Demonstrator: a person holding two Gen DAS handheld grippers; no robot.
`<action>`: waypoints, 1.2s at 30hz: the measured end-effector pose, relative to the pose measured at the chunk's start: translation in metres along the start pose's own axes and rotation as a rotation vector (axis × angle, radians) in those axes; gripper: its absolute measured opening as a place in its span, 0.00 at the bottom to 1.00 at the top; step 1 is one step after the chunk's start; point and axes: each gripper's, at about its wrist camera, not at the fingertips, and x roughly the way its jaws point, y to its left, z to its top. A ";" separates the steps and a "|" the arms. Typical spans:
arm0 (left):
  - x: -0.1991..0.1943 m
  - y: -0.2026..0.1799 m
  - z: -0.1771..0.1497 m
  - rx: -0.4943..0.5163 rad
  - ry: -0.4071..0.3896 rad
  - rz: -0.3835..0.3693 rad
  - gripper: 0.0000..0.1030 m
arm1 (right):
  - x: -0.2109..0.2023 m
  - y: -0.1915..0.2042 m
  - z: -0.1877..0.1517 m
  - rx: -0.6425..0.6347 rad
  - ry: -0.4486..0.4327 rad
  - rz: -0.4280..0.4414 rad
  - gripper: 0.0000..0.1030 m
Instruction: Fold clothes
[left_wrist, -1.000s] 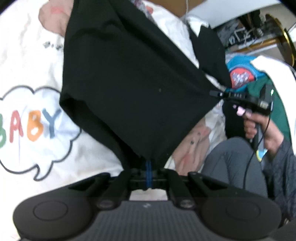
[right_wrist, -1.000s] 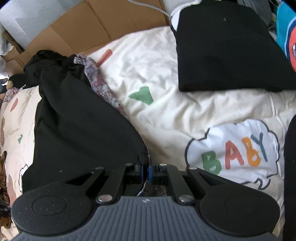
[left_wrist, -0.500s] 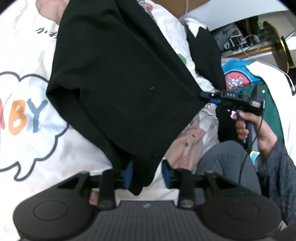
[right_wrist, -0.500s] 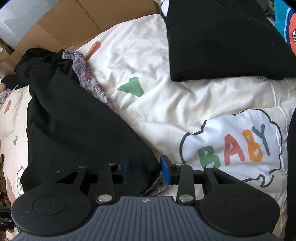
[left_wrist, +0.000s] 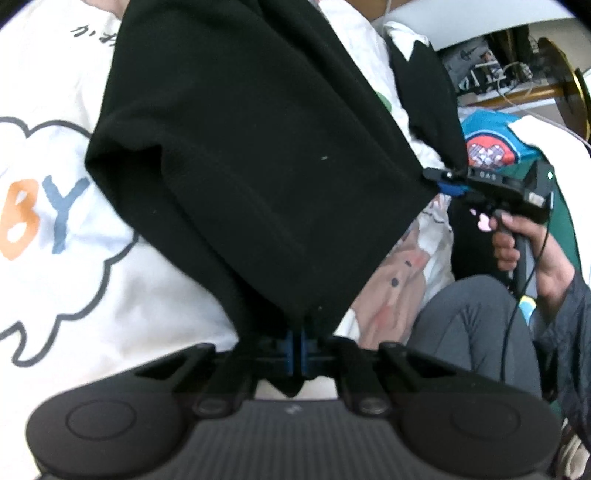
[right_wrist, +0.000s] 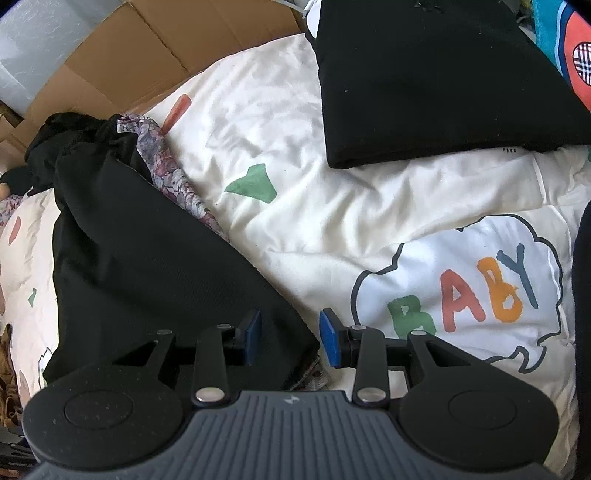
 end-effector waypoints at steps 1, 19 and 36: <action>-0.005 0.002 -0.001 0.000 -0.001 -0.004 0.01 | 0.000 0.000 0.000 -0.001 0.002 0.000 0.38; -0.018 0.008 -0.006 -0.007 -0.014 -0.046 0.01 | 0.021 0.012 -0.006 -0.052 0.132 -0.014 0.07; -0.004 0.010 -0.012 0.007 0.050 -0.011 0.01 | 0.018 0.008 -0.006 -0.093 0.176 -0.078 0.06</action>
